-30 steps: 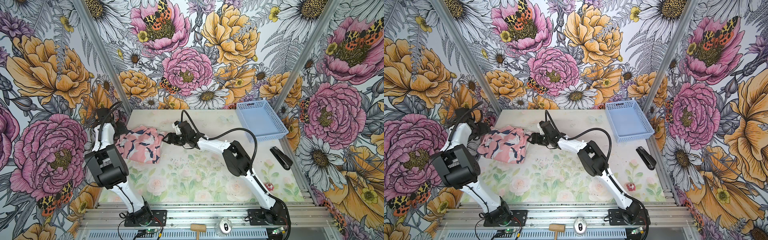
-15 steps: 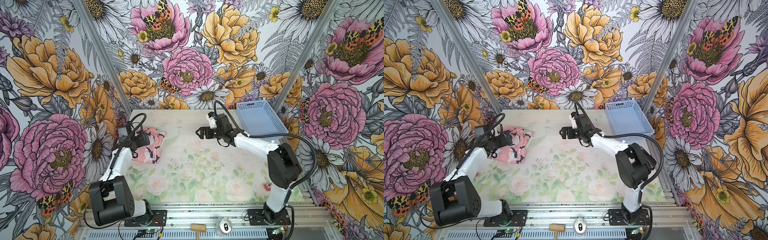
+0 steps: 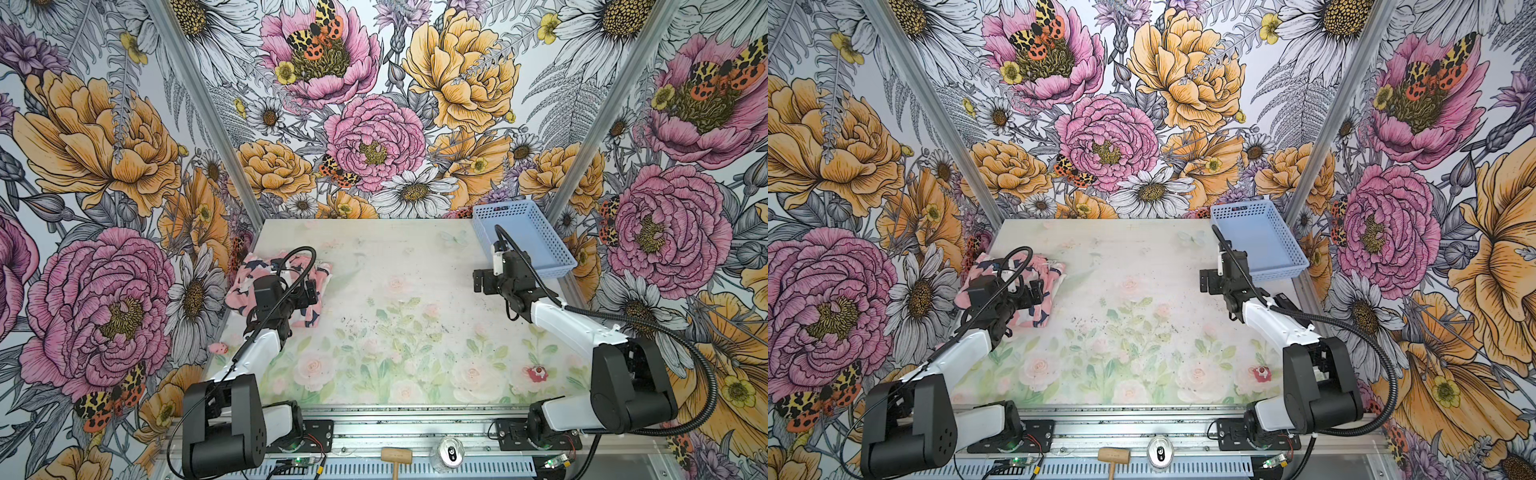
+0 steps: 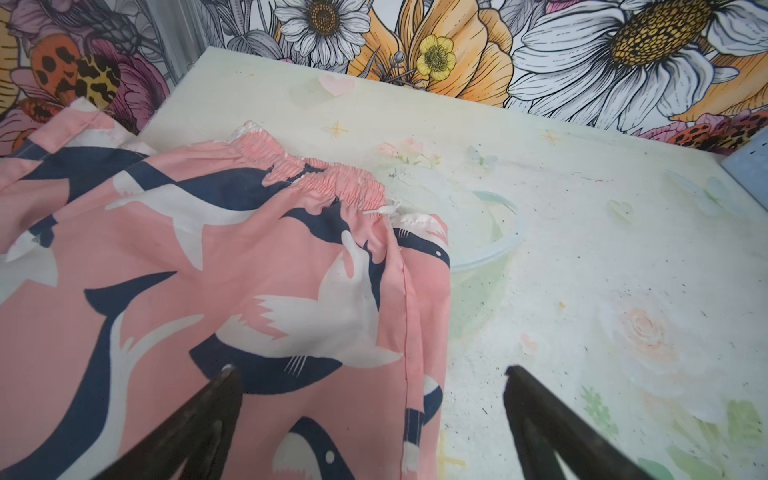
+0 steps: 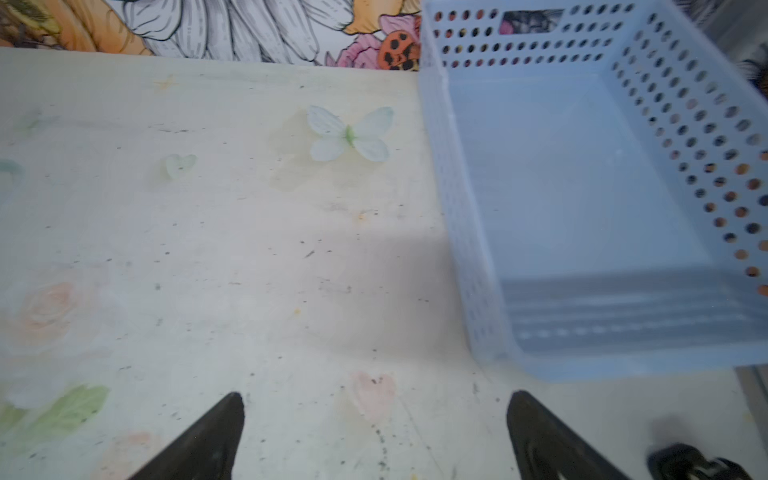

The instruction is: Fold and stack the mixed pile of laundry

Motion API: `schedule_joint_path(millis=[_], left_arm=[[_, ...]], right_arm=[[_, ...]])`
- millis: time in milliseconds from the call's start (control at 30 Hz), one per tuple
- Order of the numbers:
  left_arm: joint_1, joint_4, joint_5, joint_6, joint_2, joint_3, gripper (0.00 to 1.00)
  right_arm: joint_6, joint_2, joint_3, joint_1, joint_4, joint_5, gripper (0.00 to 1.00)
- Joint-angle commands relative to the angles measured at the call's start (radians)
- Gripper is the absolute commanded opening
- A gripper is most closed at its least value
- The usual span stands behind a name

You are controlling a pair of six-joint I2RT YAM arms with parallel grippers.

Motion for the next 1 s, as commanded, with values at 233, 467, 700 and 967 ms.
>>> schedule_joint_path(millis=[233, 467, 700, 967], left_arm=[[-0.022, 0.457, -0.055, 0.020, 0.086, -0.109, 0.99], [-0.024, 0.592, -0.054, -0.027, 0.158, -0.135, 0.99], [-0.064, 0.697, -0.096, -0.003, 0.271, -0.132, 0.99], [-0.078, 0.737, -0.132, 0.002, 0.304, -0.142, 0.99]], right_arm=[[-0.076, 0.044, -0.266, -0.121, 0.619, 0.051, 1.00], [-0.061, 0.129, -0.377, -0.138, 0.898, 0.033, 1.00], [-0.055, 0.140, -0.377, -0.123, 0.914, 0.104, 1.00], [-0.055, 0.140, -0.377, -0.123, 0.910, 0.105, 1.00]])
